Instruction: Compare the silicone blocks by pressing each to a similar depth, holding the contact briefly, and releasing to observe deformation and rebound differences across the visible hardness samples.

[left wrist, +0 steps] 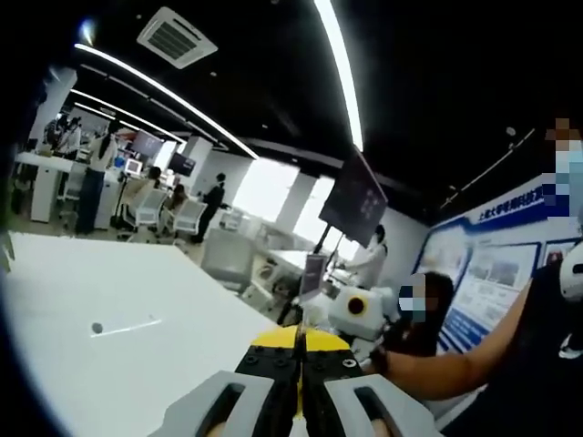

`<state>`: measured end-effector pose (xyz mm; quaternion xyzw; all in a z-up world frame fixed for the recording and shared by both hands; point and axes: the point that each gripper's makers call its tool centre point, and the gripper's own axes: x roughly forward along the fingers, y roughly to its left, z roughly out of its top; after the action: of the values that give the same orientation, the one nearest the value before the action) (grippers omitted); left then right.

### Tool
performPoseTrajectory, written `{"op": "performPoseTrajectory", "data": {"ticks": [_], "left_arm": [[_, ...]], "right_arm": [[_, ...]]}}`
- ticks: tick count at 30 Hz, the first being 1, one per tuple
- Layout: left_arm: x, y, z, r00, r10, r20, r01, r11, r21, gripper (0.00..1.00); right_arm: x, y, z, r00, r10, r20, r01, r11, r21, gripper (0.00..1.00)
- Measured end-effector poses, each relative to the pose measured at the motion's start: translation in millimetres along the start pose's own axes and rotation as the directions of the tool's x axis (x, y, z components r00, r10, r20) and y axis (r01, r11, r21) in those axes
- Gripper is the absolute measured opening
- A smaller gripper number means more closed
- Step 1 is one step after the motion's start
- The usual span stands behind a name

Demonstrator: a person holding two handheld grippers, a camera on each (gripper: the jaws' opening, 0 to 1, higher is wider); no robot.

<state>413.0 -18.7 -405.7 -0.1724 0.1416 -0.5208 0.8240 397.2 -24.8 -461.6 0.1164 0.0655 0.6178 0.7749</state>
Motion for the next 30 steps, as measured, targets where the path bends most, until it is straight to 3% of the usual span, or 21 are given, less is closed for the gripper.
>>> {"op": "performPoseTrajectory", "data": {"ticks": [2, 11, 18, 20, 24, 28, 29, 30], "left_arm": [[1, 0.0, -0.8, 1.0, -0.007, -0.009, 0.006, 0.999, -0.041, 0.0], [3, -2.2, -3.6, 1.0, -0.016, -0.006, 0.016, 1.0, -0.025, 0.0], [2, -1.7, -4.4, 1.0, -0.019, -0.002, 0.019, 0.999, -0.041, 0.0], [3, -2.8, -6.2, 1.0, -0.02, -0.01, 0.019, 0.999, -0.038, 0.0], [7, -1.8, -10.4, 1.0, -0.01, -0.021, 0.009, 1.0, -0.027, 0.0], [8, -0.4, -11.7, 1.0, -0.012, -0.019, 0.012, 0.999, -0.038, 0.0], [9, 0.5, -12.0, 1.0, -0.011, -0.018, 0.011, 0.999, -0.041, 0.0], [9, 0.8, -12.1, 1.0, -0.012, -0.016, 0.011, 0.999, -0.045, 0.0]], "right_arm": [[-1, -1, -1.0, 1.0, -0.005, 0.002, 0.005, 1.0, -0.009, 0.15], [-3, -2, -2.4, 0.999, -0.022, 0.028, 0.023, 0.999, -0.035, 0.19], [-4, -6, 9.2, 0.996, -0.035, 0.082, 0.039, 0.998, -0.053, 0.33], [-4, -10, 11.0, 0.994, -0.064, 0.087, 0.072, 0.993, -0.091, 0.44], [-5, -18, 10.7, 0.988, -0.124, 0.097, 0.136, 0.983, -0.121, 0.77], [-14, -31, 8.0, 0.974, -0.196, 0.116, 0.209, 0.971, -0.112, 0.97], [-21, -40, 6.6, 0.962, -0.247, 0.12, 0.26, 0.958, -0.118, 0.97], [-23, -40, 3.1, 0.963, -0.247, 0.112, 0.26, 0.958, -0.121, 0.97]]}}
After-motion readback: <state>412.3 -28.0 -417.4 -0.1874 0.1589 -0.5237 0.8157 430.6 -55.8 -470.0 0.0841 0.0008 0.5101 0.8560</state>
